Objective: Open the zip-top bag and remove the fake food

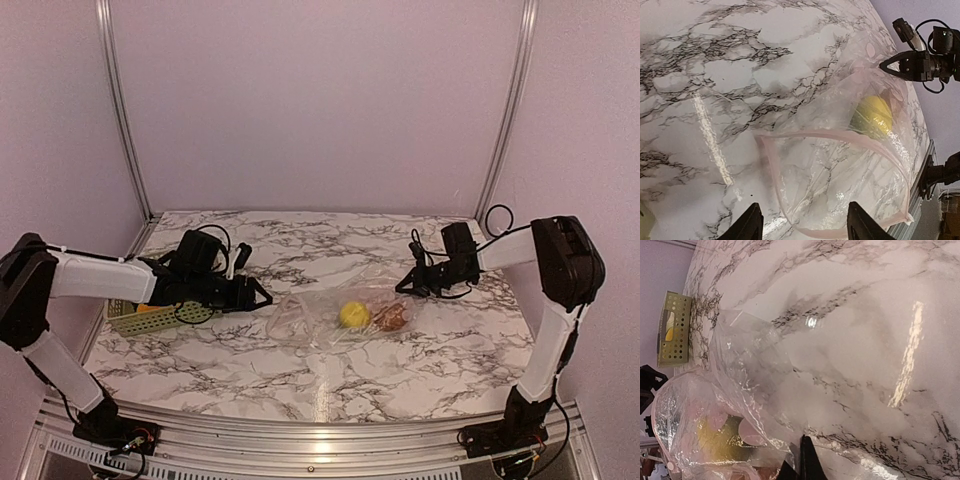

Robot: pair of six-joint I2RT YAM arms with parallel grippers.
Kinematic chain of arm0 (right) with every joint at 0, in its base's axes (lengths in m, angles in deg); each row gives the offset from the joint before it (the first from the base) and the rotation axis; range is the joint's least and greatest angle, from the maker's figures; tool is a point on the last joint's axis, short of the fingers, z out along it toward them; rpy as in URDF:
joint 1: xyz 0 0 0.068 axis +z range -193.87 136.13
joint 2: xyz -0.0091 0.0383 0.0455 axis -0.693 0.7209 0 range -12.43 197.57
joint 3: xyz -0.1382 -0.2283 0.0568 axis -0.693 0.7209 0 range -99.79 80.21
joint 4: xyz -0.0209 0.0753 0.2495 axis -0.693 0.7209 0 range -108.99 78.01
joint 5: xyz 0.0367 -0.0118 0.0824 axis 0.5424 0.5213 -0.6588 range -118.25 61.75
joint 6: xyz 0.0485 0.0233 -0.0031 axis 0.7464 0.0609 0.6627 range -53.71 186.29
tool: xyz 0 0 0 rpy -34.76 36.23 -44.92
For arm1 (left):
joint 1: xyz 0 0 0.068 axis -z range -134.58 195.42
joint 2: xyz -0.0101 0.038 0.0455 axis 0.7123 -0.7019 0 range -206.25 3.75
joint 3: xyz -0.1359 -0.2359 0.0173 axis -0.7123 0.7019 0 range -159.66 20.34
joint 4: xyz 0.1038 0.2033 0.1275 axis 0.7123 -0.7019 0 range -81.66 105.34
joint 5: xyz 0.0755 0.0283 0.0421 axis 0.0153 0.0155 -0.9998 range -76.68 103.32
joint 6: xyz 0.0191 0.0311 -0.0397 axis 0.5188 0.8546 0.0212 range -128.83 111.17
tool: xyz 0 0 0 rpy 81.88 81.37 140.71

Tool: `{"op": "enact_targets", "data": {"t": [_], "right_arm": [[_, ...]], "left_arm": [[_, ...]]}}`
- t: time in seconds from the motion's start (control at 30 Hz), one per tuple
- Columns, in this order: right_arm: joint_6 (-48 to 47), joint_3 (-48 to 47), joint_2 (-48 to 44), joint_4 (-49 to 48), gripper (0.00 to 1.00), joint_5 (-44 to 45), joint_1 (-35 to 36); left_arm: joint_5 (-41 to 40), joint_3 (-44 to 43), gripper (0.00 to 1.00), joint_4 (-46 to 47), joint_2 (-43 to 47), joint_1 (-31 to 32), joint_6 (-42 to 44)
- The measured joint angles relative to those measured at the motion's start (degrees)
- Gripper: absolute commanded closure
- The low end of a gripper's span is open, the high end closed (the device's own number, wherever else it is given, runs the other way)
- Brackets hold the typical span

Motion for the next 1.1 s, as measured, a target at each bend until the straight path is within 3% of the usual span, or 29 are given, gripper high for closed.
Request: {"op": "enact_targets", "data": {"t": [0.1,0.23,0.33,0.63,1.1], "right_arm": [[0.0,0.0,-0.09,0.04,1.0,0.07,1.16],[-0.22,0.0,-1.66,1.44,0.76,0.66,1.92],[-1.51,-0.02,-5.18,4.7,0.66,2.71,1.95],[-5.81,-3.04,-16.22,11.5,0.66,4.39,2.75],[-9.33,-4.72,-11.08,17.29,0.63,0.83,11.34]], "left_arm": [[1.42,-3.8,0.64,2.82,-7.43,4.0,-0.92],[3.5,-6.97,0.67,6.93,-14.45,8.15,-3.54],[4.44,-7.13,0.67,10.73,-17.62,10.51,-6.38],[6.05,-8.44,0.62,19.82,-23.12,12.52,-12.81],[7.8,-10.23,0.46,29.0,-28.41,13.16,-18.8]]}}
